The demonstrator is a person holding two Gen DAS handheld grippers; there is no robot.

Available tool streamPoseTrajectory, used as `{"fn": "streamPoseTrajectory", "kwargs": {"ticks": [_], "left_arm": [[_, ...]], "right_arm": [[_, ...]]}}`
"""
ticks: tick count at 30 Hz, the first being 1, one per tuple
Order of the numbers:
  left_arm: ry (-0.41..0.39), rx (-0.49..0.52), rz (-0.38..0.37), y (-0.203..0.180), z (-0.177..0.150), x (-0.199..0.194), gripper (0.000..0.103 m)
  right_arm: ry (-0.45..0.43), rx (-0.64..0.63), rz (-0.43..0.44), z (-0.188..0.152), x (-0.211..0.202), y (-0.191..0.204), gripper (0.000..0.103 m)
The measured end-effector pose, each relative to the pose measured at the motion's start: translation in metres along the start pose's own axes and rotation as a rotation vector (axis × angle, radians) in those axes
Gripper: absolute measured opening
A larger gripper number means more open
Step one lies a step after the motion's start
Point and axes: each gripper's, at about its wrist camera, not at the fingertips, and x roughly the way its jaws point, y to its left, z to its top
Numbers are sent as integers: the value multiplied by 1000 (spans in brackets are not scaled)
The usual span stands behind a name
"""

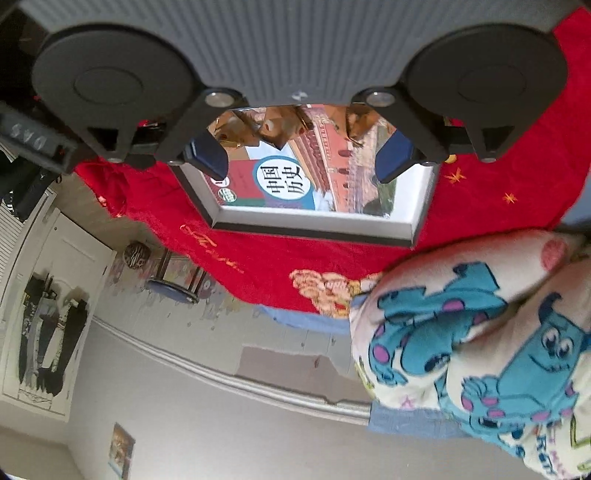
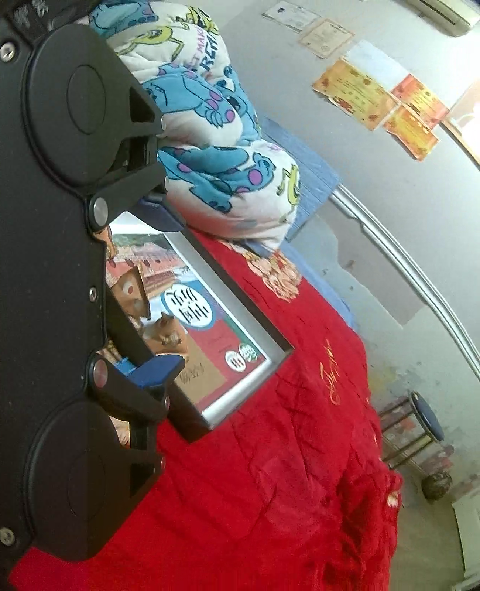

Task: Organize objects
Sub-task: 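Move both open tools back from the box to the pile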

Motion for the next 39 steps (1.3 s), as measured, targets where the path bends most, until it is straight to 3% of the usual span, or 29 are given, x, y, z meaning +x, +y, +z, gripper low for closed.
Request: {"fn": "streamPoseTrajectory", "kwargs": {"ticks": [11, 21, 32, 39], "left_arm": [[-50, 79, -1, -3, -16, -49, 95], [-81, 121, -17, -2, -10, -67, 99], [-39, 67, -10, 18, -14, -77, 100], [85, 86, -1, 17, -33, -43, 93]], "right_arm": [[6, -55, -21, -16, -28, 11, 75], [46, -150, -29, -17, -48, 22, 75], [15, -121, -30, 0, -78, 12, 74], [77, -97, -64, -11, -50, 2, 68]]}}
